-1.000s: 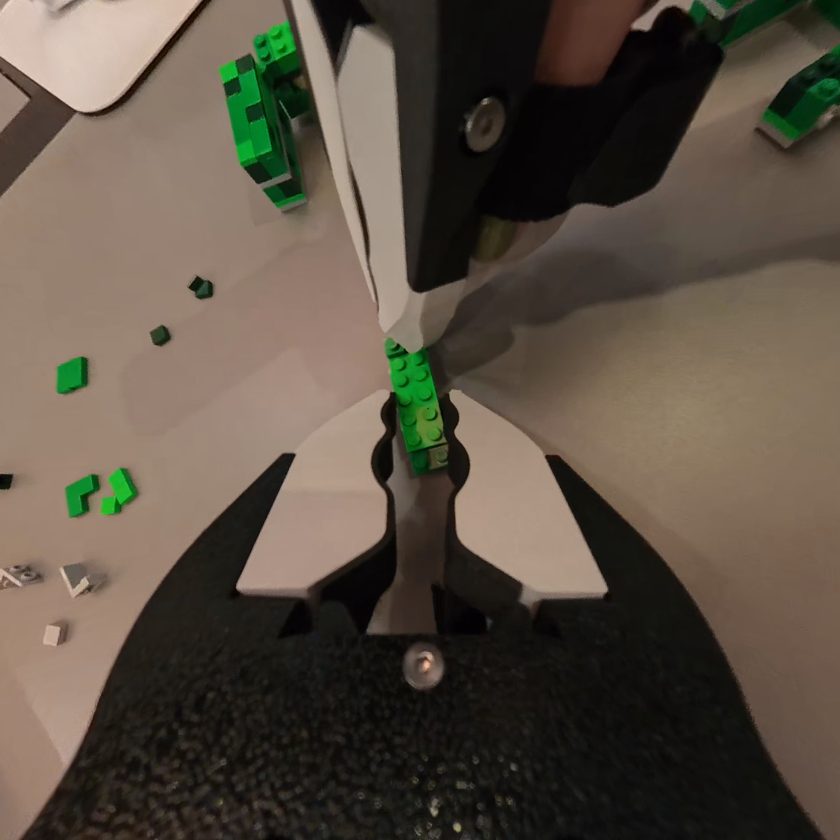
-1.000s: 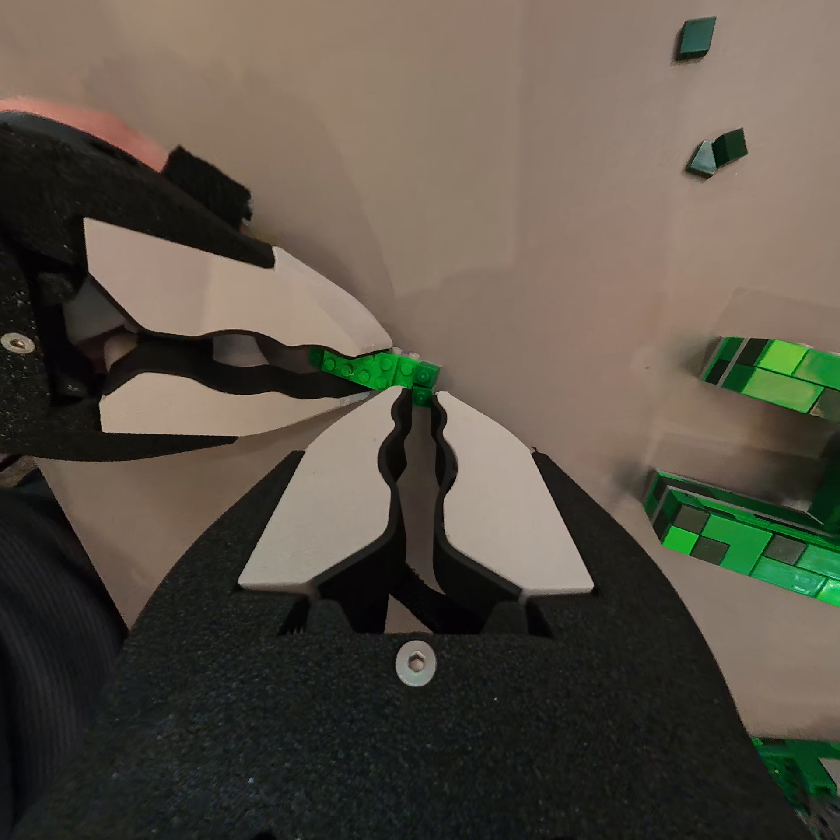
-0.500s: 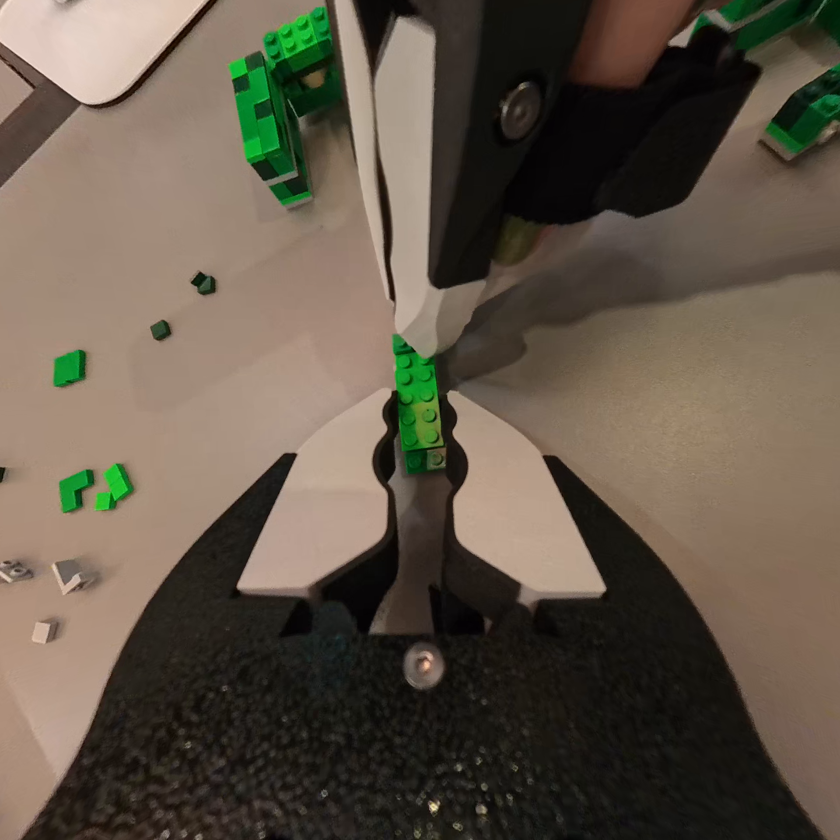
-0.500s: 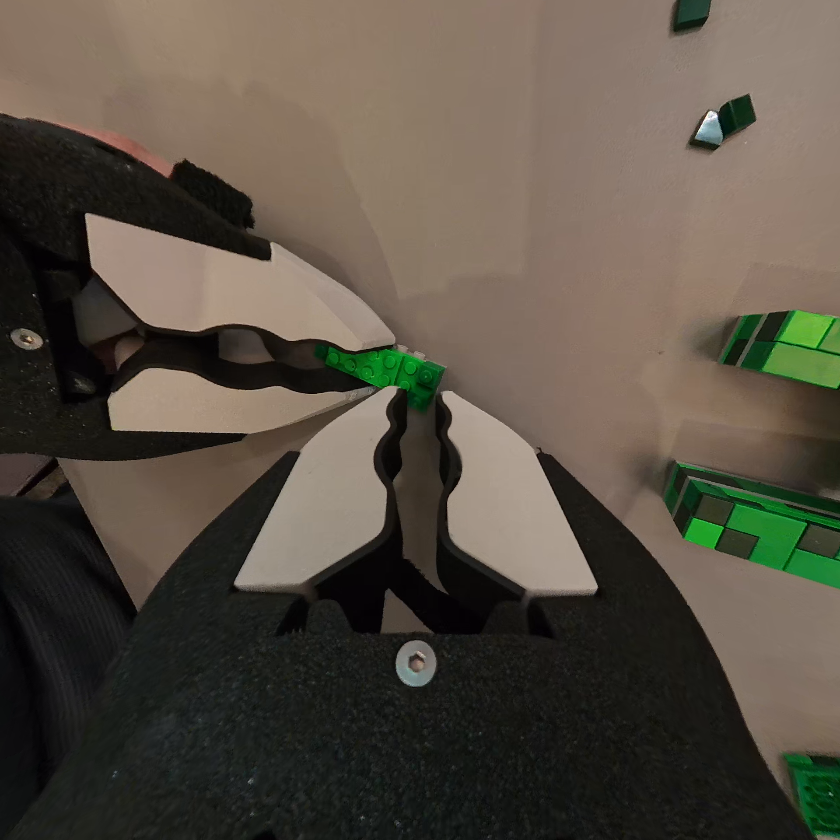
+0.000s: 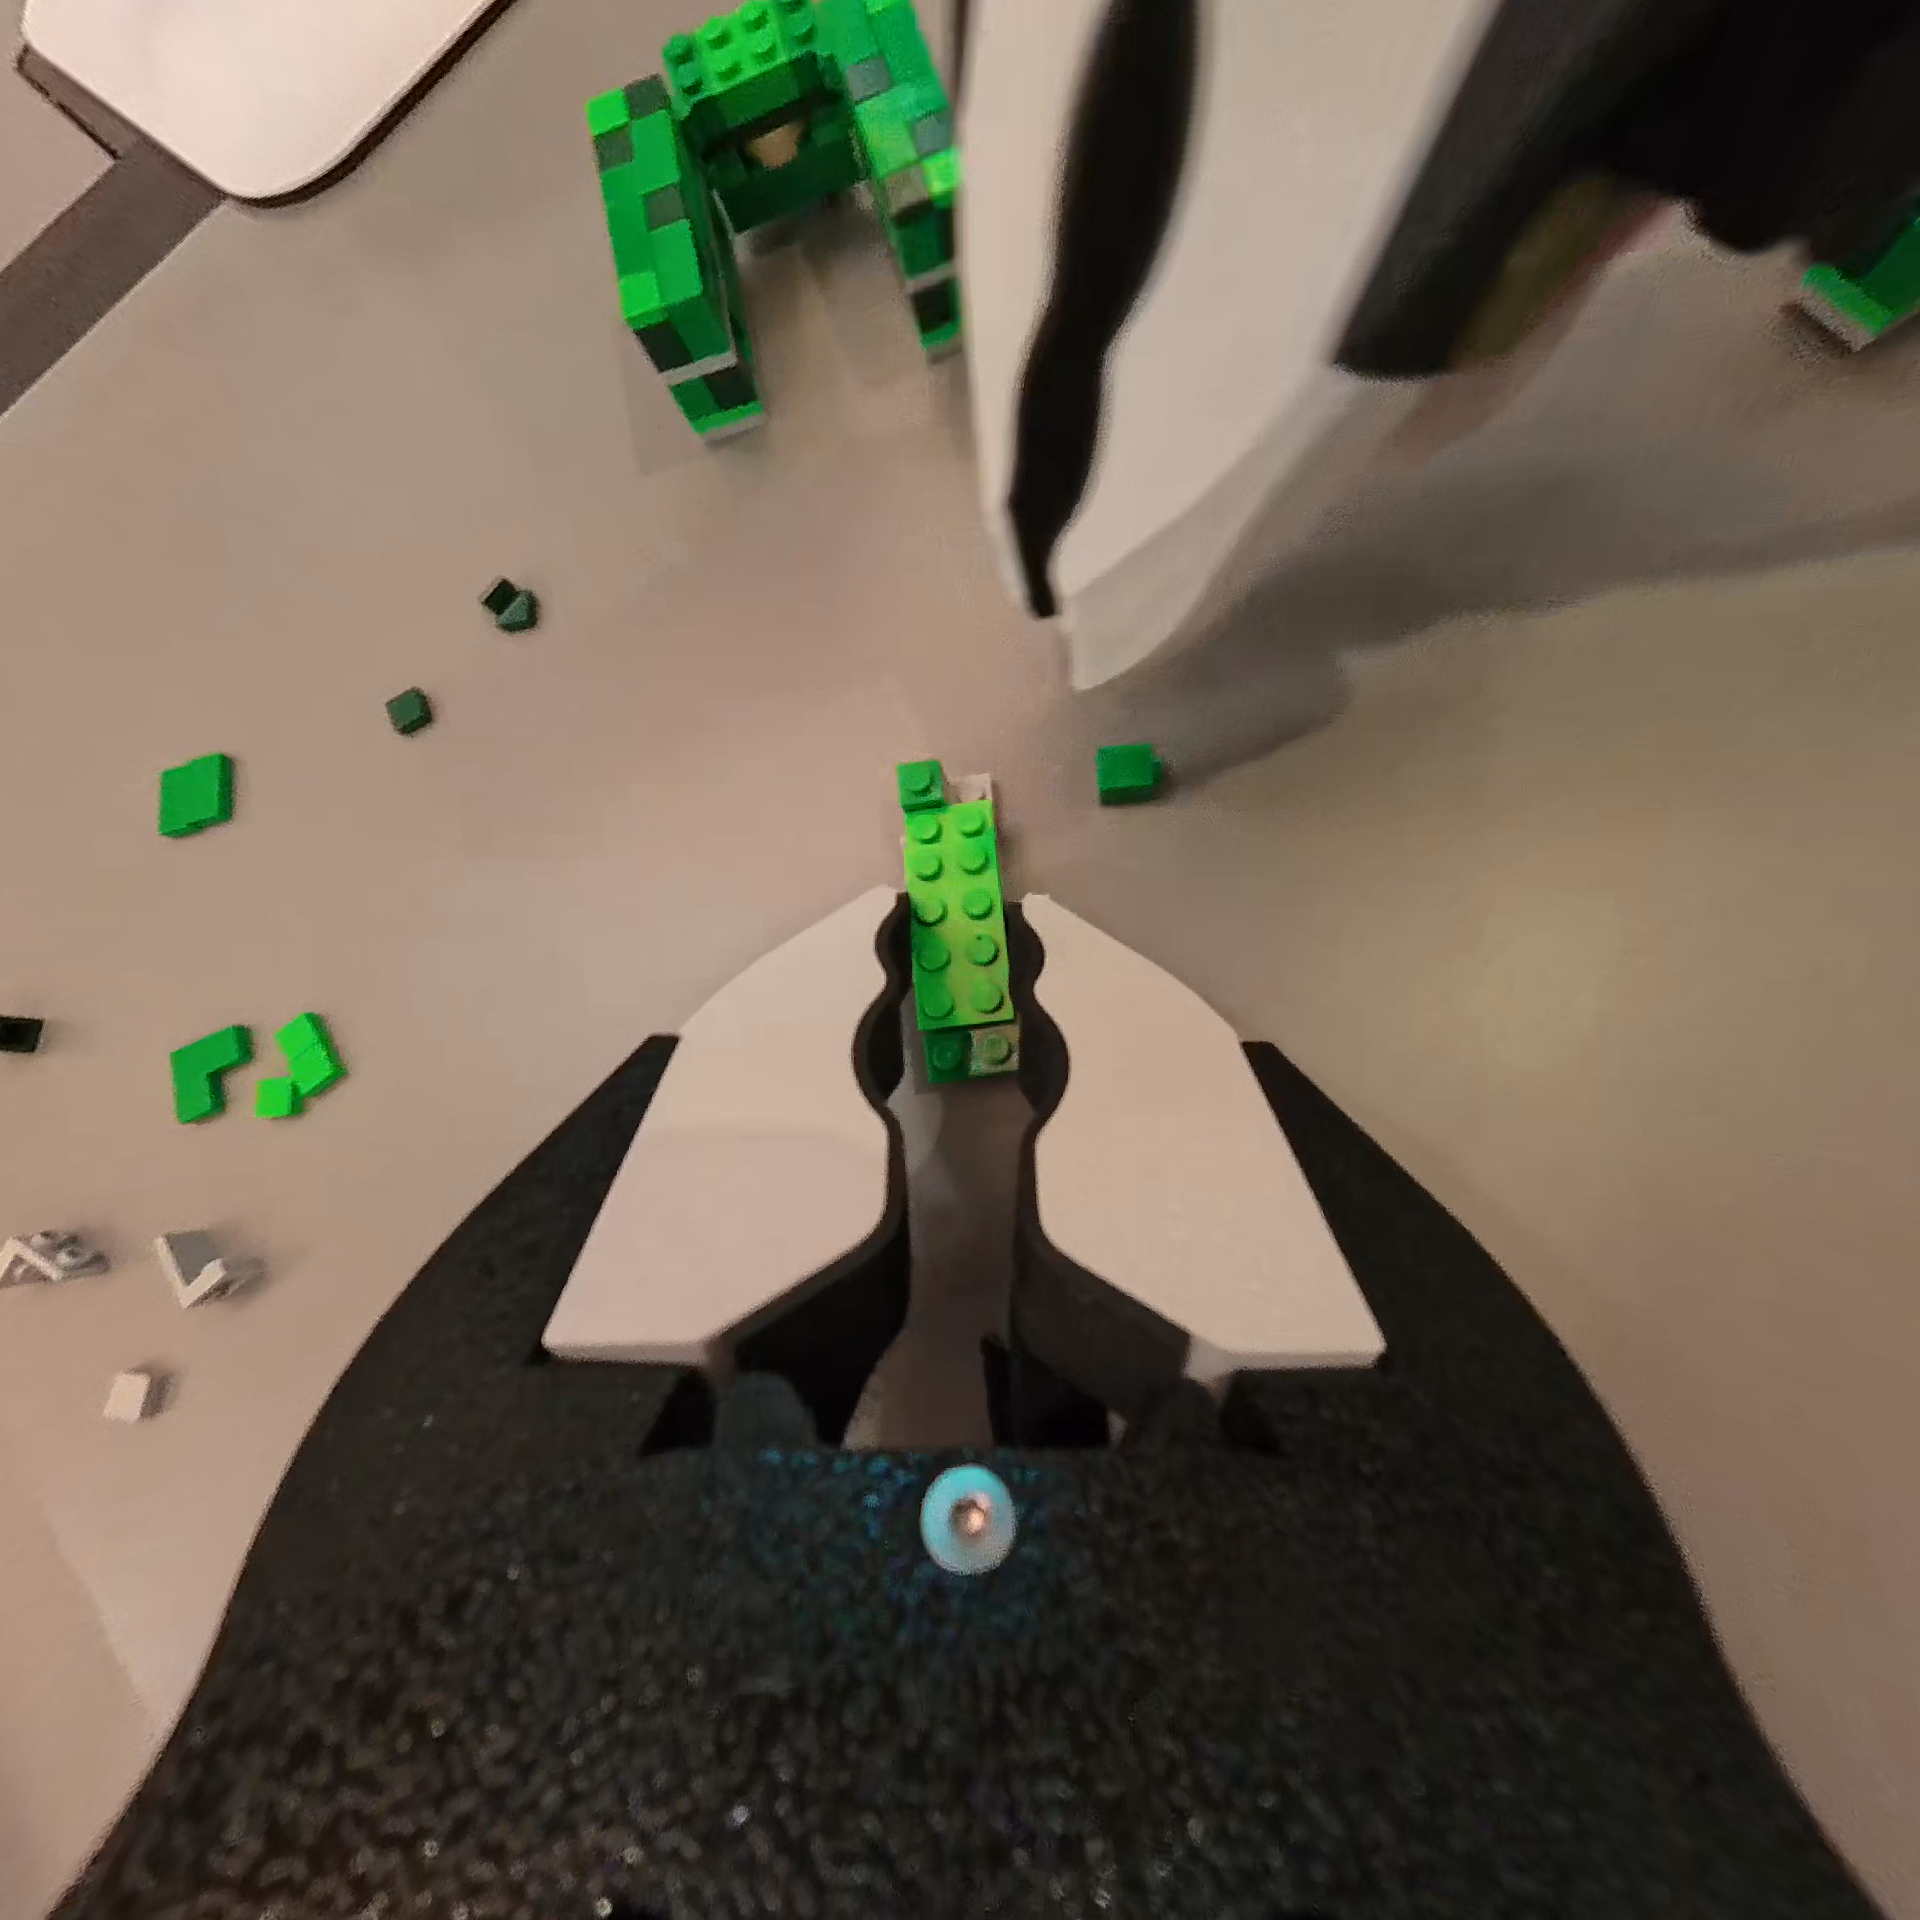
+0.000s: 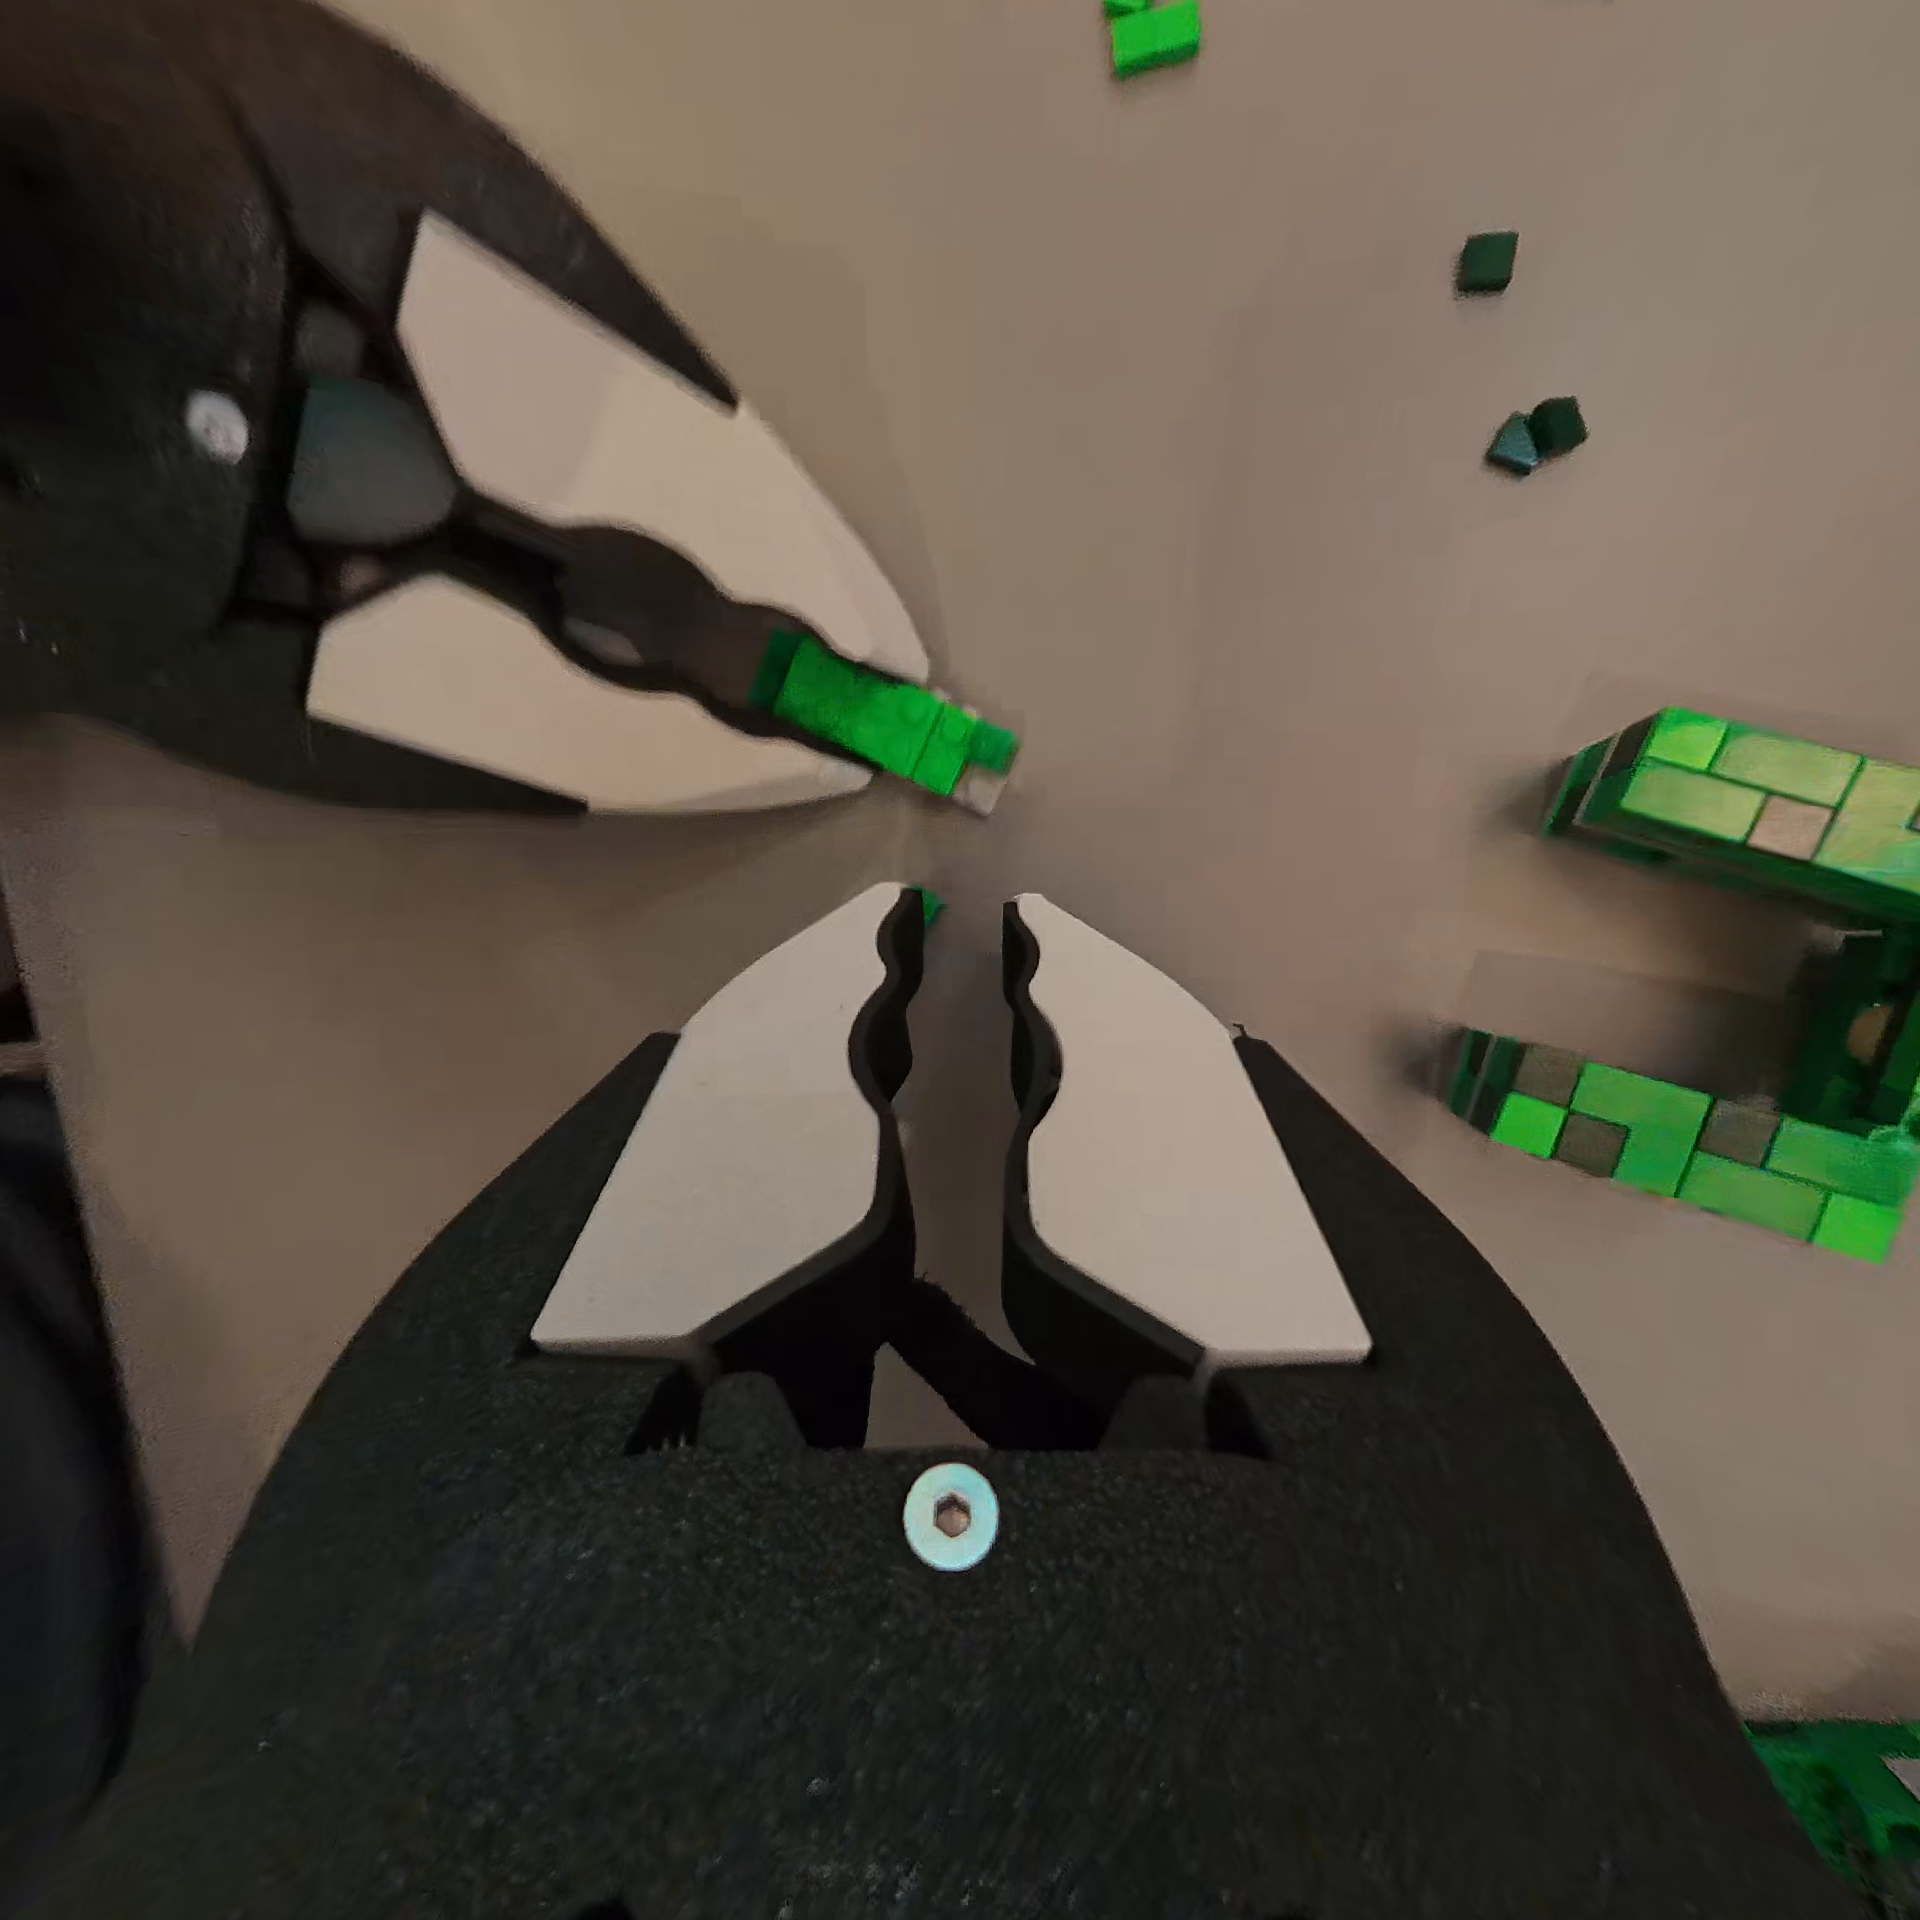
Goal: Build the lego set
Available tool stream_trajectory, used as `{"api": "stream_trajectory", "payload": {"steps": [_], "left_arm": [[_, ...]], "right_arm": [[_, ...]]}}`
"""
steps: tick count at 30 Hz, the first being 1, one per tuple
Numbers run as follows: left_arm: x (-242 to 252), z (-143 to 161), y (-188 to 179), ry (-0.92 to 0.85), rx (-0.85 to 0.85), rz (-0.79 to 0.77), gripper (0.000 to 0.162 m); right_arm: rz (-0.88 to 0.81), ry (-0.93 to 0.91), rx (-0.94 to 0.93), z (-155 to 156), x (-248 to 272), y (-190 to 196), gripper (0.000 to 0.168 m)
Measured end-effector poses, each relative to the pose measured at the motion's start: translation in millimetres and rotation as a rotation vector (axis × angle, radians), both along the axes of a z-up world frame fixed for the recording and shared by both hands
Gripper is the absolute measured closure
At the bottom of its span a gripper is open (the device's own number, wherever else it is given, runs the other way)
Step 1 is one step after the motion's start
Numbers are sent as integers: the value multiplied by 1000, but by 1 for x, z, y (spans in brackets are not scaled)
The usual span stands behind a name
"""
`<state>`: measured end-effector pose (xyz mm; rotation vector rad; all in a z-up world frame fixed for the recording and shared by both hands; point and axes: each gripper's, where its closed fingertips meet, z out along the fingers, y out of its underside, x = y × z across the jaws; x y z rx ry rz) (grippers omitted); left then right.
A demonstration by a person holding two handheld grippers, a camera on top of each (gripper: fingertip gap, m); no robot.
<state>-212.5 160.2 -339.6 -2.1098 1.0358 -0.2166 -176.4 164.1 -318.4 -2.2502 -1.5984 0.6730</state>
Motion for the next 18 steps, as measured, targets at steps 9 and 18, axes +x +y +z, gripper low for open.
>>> {"api": "stream_trajectory", "payload": {"steps": [9,18], "left_arm": [[-14,34,8,-91,158,45,145],[-9,34,7,-100,203,-18,145]], "right_arm": [[-134,8,203,-23,3,-18,149],[-65,51,329,-13,1,-11,161]]}}
